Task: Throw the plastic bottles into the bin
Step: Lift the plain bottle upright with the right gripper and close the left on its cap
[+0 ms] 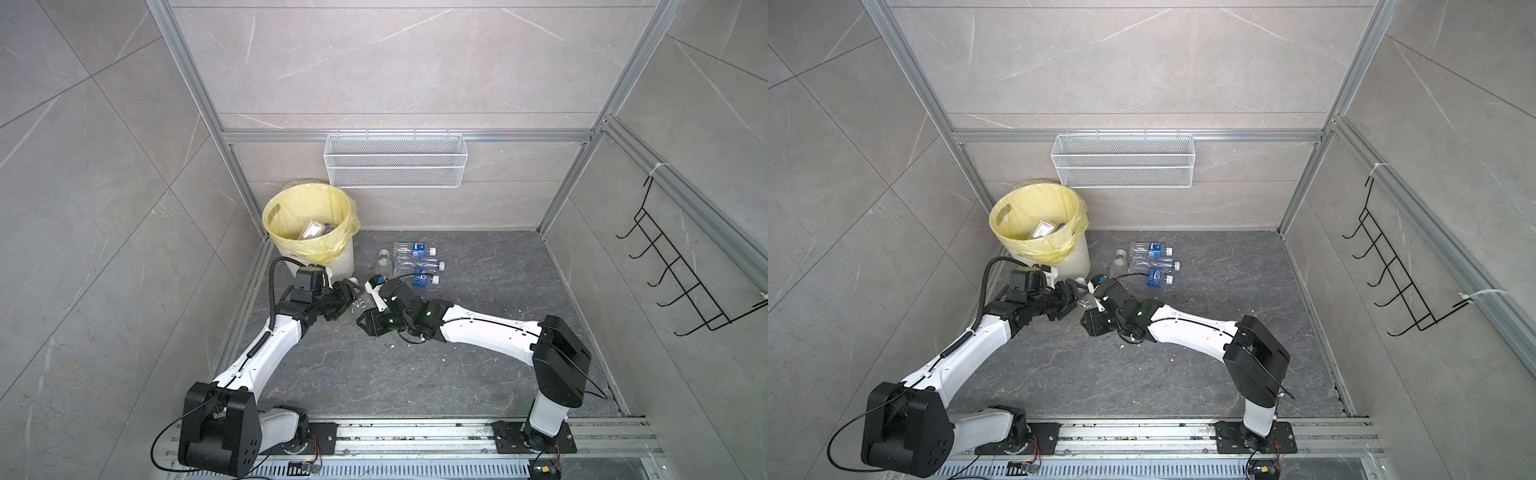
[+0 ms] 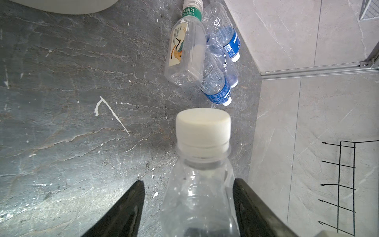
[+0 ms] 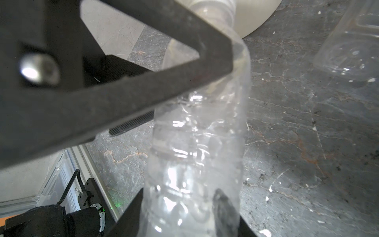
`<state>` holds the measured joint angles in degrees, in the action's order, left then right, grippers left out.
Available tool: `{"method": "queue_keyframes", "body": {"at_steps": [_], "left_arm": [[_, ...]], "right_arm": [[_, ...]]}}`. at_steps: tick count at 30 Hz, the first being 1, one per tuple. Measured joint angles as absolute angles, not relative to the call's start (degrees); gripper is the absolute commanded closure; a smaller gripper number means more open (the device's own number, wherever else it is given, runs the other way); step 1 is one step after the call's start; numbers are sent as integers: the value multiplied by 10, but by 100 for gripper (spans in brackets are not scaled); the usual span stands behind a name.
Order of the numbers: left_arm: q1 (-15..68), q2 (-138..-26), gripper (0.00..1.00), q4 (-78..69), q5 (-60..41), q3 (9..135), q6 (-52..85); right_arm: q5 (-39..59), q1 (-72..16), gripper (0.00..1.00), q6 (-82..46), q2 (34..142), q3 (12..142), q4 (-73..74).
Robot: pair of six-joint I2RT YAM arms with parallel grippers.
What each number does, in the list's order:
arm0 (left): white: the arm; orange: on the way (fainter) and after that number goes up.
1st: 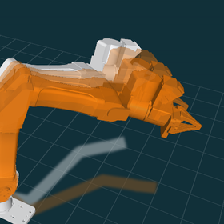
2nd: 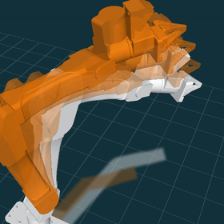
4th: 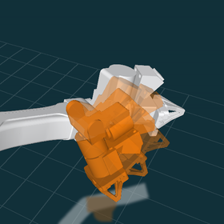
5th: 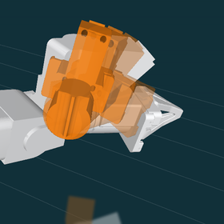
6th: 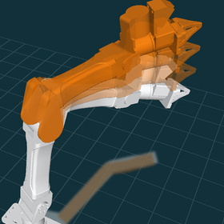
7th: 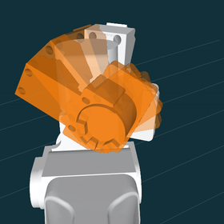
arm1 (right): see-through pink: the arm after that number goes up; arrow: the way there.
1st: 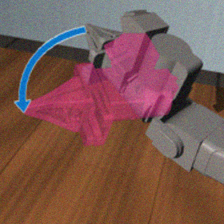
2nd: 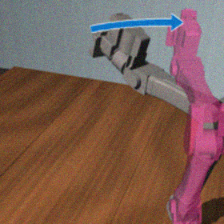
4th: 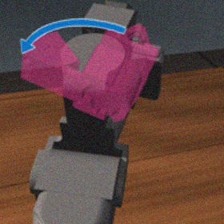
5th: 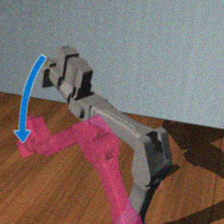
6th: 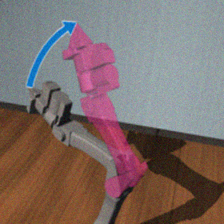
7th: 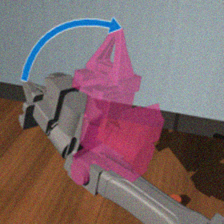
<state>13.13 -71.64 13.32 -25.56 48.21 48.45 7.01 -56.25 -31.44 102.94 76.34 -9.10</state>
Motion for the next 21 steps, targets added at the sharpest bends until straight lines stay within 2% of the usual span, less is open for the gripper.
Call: {"method": "queue_keyframes", "body": {"at_steps": [8, 15, 18, 21], "left_arm": [[145, -721, 44, 121, -246, 483, 491], [153, -731, 41, 115, -239, 487, 493], [159, -736, 48, 112, -232, 487, 495], [161, -736, 61, 107, -226, 488, 500]], "right_arm": [[74, -562, 50, -314, 1029, 763, -91], [76, -562, 49, -315, 1029, 761, -91], [76, -562, 48, -317, 1029, 760, -92], [76, -560, 46, -321, 1028, 759, -92]]}}
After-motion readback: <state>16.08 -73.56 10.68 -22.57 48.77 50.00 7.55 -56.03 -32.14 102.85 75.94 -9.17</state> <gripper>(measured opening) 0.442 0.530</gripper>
